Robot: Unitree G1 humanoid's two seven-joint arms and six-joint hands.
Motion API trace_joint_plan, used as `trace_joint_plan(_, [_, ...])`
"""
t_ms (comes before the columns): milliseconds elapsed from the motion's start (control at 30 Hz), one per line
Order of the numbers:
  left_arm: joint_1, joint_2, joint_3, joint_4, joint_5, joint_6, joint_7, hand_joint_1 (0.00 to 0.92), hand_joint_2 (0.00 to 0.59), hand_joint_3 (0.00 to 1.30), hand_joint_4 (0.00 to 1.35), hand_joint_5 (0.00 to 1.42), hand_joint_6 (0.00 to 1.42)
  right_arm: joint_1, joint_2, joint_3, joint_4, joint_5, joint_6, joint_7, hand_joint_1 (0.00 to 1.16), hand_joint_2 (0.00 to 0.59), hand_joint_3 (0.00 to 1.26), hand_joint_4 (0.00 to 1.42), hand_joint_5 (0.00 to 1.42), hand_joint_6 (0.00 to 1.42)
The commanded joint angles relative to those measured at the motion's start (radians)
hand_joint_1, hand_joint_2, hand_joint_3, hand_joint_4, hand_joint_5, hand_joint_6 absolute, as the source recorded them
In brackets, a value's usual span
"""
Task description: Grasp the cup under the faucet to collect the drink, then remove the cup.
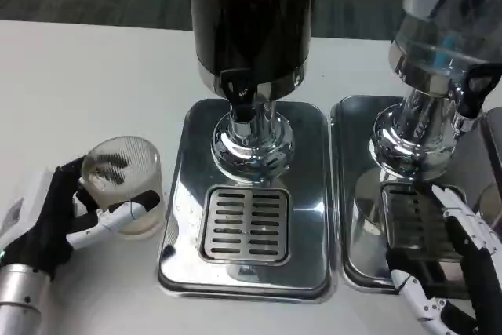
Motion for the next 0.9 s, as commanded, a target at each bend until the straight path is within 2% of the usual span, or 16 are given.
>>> trace_joint_plan(33, [0.017, 0.025, 0.021, -0.025, -0.003, -0.049, 0.045, 0.434, 0.069, 0.58, 0.71, 1.01, 1.42, 0.0, 0.003, -0.001, 0.008, 0.011, -0.017, 0.005, 0.37, 0.327, 0.16, 0.11, 0.12, 0.11])
trace_joint_plan(200, [0.037, 0.034, 0.038, -0.062, -0.009, -0.087, 0.051, 0.44, 0.063, 0.59, 0.72, 1.02, 1.42, 0.0, 0.005, 0.002, 0.009, 0.011, -0.018, 0.008, 0.37, 0.327, 0.16, 0.11, 0.12, 0.11])
trace_joint_plan(433, [0.082, 0.039, 0.037, -0.197, 0.01, -0.155, 0.011, 0.438, 0.059, 0.59, 0.72, 1.02, 1.42, -0.007, 0.012, 0.01, 0.009, 0.011, -0.017, 0.011, 0.37, 0.327, 0.16, 0.11, 0.12, 0.11])
trace_joint_plan(667, [0.121, 0.005, 0.008, -0.296, 0.011, -0.164, -0.078, 0.437, 0.054, 0.59, 0.72, 1.01, 1.42, 0.005, 0.021, 0.005, 0.001, 0.013, -0.019, 0.006, 0.37, 0.327, 0.16, 0.11, 0.12, 0.11])
trace_joint_plan(900, [0.134, -0.03, -0.017, -0.308, 0.009, -0.16, -0.147, 0.437, 0.052, 0.6, 0.72, 1.02, 1.4, 0.01, 0.027, 0.0, 0.003, 0.014, -0.026, 0.005, 0.37, 0.327, 0.16, 0.11, 0.12, 0.11])
